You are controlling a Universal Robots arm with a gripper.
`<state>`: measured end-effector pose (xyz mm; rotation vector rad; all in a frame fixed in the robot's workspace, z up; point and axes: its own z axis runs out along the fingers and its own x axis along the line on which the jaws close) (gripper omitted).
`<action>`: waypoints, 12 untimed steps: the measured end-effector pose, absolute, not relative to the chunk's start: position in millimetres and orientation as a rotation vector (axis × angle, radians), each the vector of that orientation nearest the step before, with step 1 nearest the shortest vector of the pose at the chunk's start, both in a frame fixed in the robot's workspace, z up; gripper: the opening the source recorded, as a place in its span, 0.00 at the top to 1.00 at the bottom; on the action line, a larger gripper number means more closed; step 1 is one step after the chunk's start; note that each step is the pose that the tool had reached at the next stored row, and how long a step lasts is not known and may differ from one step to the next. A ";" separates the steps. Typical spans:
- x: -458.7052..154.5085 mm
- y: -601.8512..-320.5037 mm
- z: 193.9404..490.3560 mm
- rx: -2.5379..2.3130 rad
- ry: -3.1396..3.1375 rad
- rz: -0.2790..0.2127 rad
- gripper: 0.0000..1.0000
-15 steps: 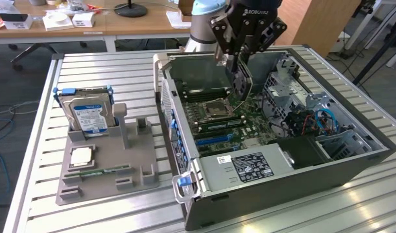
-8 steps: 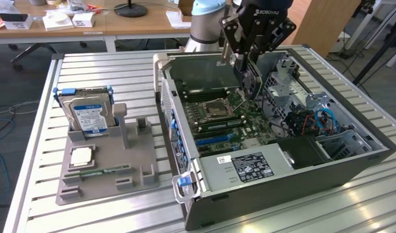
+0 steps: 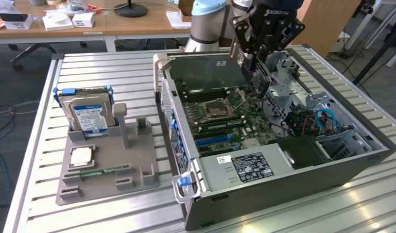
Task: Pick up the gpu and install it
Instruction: 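Pick up the gpu and move the gpu toward the slot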
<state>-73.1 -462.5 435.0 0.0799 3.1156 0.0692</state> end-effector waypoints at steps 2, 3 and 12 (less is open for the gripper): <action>-73.0 -462.5 435.0 0.080 3.116 0.069 0.74; -73.0 -462.5 434.9 0.080 3.116 0.069 0.74; -72.9 -462.4 424.4 0.079 3.116 0.075 0.74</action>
